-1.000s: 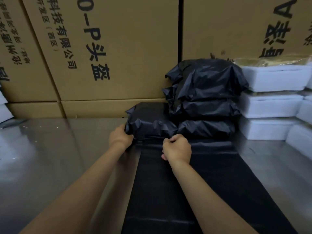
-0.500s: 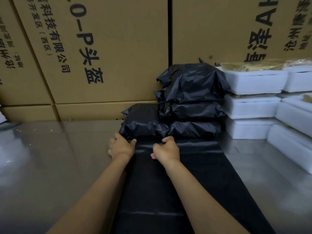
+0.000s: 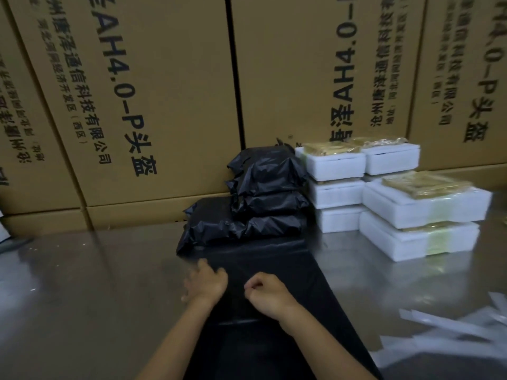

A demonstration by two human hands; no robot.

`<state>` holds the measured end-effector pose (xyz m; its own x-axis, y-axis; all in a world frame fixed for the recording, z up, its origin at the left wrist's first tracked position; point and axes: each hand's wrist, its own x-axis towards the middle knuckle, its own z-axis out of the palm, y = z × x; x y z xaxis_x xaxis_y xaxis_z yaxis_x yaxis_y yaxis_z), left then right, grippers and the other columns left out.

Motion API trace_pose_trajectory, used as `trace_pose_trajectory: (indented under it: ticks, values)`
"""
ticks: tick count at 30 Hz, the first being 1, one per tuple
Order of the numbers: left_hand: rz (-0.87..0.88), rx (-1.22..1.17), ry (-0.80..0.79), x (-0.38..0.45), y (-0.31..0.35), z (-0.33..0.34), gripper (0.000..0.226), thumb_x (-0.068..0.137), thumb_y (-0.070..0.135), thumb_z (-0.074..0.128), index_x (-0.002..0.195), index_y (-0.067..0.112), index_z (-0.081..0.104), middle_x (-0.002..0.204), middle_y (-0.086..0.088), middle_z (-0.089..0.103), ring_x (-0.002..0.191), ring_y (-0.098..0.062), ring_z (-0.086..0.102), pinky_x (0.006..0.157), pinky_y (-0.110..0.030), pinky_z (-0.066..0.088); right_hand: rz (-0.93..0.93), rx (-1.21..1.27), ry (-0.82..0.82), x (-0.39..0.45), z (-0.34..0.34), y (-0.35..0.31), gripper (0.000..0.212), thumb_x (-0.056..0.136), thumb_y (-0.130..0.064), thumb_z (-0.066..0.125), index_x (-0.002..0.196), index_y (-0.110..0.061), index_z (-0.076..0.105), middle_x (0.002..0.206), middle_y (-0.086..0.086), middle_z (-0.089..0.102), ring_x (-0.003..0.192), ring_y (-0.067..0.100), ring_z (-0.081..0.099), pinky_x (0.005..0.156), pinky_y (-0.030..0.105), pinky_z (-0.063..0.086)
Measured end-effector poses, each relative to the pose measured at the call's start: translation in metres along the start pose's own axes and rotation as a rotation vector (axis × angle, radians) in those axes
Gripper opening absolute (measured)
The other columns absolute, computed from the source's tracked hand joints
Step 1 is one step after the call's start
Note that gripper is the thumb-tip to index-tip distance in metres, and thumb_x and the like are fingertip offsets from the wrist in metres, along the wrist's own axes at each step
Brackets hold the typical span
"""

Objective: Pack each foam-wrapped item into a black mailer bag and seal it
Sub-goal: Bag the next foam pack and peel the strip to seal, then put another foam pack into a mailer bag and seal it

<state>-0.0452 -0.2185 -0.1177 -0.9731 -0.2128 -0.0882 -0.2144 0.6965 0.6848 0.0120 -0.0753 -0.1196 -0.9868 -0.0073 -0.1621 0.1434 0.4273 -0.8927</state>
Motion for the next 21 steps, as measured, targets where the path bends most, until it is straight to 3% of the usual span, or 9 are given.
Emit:
trace_pose_trajectory:
  ticks: [2, 4, 7, 9, 14, 16, 18, 21]
  values:
    - [0.038, 0.226, -0.092, -0.03, 0.007, 0.012, 0.057, 0.102, 0.039, 0.041, 0.154, 0.024, 0.024, 0.166, -0.009, 0.003, 0.152, -0.034, 0.004, 0.12, -0.058, 0.01, -0.005, -0.011, 0.031, -0.022, -0.01, 0.009, 0.015, 0.094, -0.02, 0.056, 0.103, -0.026, 0.067, 0.104, -0.008, 0.064, 0.095, 0.004, 0.059, 0.071, 0.016, 0.045]
    - [0.108, 0.325, -0.167, -0.057, 0.012, 0.028, 0.055, 0.102, 0.041, 0.039, 0.154, 0.027, 0.027, 0.167, -0.008, -0.003, 0.153, -0.032, -0.005, 0.12, -0.06, 0.001, -0.021, -0.023, 0.069, -0.042, -0.017, 0.02, 0.015, 0.094, -0.018, 0.055, 0.1, -0.024, 0.068, 0.101, -0.006, 0.066, 0.091, 0.005, 0.06, 0.07, 0.013, 0.046]
    - [0.23, 0.28, -0.211, -0.095, 0.021, 0.053, 0.046, 0.103, 0.031, 0.036, 0.15, 0.028, 0.036, 0.167, -0.008, 0.008, 0.153, -0.031, 0.0, 0.122, -0.055, -0.002, -0.052, -0.069, 0.129, -0.068, -0.027, 0.035, 0.02, 0.094, -0.01, 0.05, 0.095, -0.019, 0.068, 0.094, -0.004, 0.068, 0.084, 0.005, 0.061, 0.065, 0.008, 0.044]
    - [0.301, 0.202, -0.198, -0.114, 0.026, 0.067, 0.041, 0.103, 0.026, 0.036, 0.144, 0.028, 0.043, 0.165, -0.008, 0.016, 0.153, -0.028, 0.003, 0.123, -0.05, -0.003, -0.064, -0.085, 0.17, -0.081, -0.035, 0.044, 0.027, 0.093, -0.005, 0.046, 0.095, -0.018, 0.07, 0.097, -0.002, 0.07, 0.088, 0.007, 0.063, 0.07, 0.01, 0.046]
    - [0.432, 0.096, -0.179, -0.139, 0.037, 0.081, 0.031, 0.101, 0.019, 0.042, 0.123, 0.029, 0.06, 0.143, 0.003, 0.047, 0.147, -0.023, 0.024, 0.123, -0.048, 0.006, -0.09, -0.095, 0.304, -0.098, -0.055, 0.063, 0.03, 0.093, -0.004, 0.049, 0.089, -0.022, 0.072, 0.094, -0.006, 0.073, 0.088, 0.003, 0.065, 0.075, 0.013, 0.05]
    - [0.453, 0.16, -0.211, -0.143, 0.039, 0.08, 0.029, 0.1, 0.02, 0.044, 0.125, 0.029, 0.056, 0.142, 0.005, 0.046, 0.146, -0.022, 0.024, 0.123, -0.05, 0.007, -0.075, 0.018, 0.357, -0.1, -0.062, 0.068, 0.032, 0.095, -0.001, 0.049, 0.083, -0.019, 0.072, 0.091, -0.001, 0.074, 0.088, 0.009, 0.069, 0.081, 0.025, 0.058]
    - [0.453, 0.246, -0.259, -0.14, 0.044, 0.076, 0.028, 0.1, 0.023, 0.046, 0.126, 0.029, 0.052, 0.141, 0.005, 0.044, 0.143, -0.022, 0.028, 0.122, -0.052, 0.011, -0.037, 0.17, 0.395, -0.101, -0.071, 0.072, 0.032, 0.098, 0.001, 0.048, 0.081, -0.011, 0.071, 0.09, 0.007, 0.074, 0.087, 0.015, 0.074, 0.075, 0.035, 0.062]
    - [0.41, 0.335, -0.294, -0.135, 0.057, 0.072, 0.023, 0.1, 0.027, 0.047, 0.122, 0.026, 0.051, 0.136, 0.002, 0.044, 0.129, -0.021, 0.039, 0.116, -0.05, 0.027, -0.007, 0.311, 0.452, -0.102, -0.083, 0.081, 0.03, 0.1, 0.0, 0.049, 0.081, -0.004, 0.071, 0.089, 0.013, 0.074, 0.078, 0.016, 0.076, 0.063, 0.035, 0.062]
